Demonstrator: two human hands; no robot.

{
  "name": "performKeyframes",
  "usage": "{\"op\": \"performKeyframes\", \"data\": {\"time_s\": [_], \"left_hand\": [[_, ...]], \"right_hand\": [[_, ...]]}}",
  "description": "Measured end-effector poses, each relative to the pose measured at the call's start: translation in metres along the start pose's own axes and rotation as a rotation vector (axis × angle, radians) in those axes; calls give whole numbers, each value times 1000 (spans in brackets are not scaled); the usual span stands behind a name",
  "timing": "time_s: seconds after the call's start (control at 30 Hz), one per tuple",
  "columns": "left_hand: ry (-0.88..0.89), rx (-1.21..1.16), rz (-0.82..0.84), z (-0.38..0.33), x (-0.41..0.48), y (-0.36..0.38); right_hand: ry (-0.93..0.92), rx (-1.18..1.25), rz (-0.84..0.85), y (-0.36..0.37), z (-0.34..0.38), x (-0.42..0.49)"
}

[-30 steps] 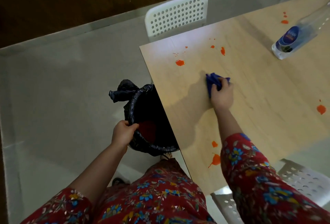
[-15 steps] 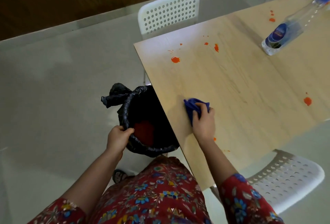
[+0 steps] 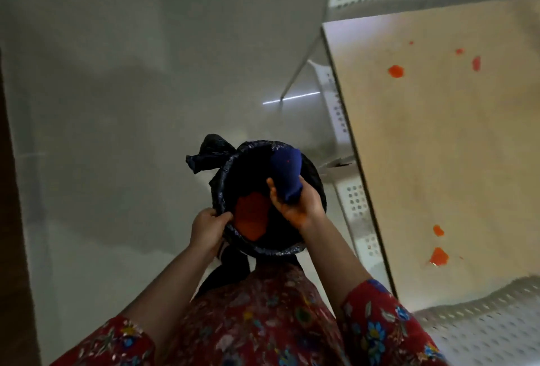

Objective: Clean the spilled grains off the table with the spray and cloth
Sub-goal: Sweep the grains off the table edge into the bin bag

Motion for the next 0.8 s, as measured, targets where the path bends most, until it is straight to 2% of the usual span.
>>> {"op": "performKeyframes", "data": {"time_s": [0.13,0.23,0.37,0.43,0.63,0.8], "left_hand": [[-85,-7,-68,54,35,-15],[-143,-6,-117,90,68,-13],[-202,-4,-188,150,131,-6],[-209,-10,-206,177,163,1],[-205,-69,-172,239,240,21],[-234,-84,-73,303,279,45]], "right_hand": [[100,-19,-94,-25,-10,82],[32,-92,-167,-42,-4,132],[-255,-564,-431,-59,29,199],[-314,-726,-485,-63,42,232],[-262,-793,-448,-69,52,310],[-98,-659,-441,-89,44,339]]}}
Point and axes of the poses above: each hand's wrist, its own x-axis towards the middle knuckle, its own y-axis out of the palm, z = x × y, the point moved 10 cm from there along x, towards the middle knuckle, and after that the axes turned 14 degrees about y, right-handed, at the moved point
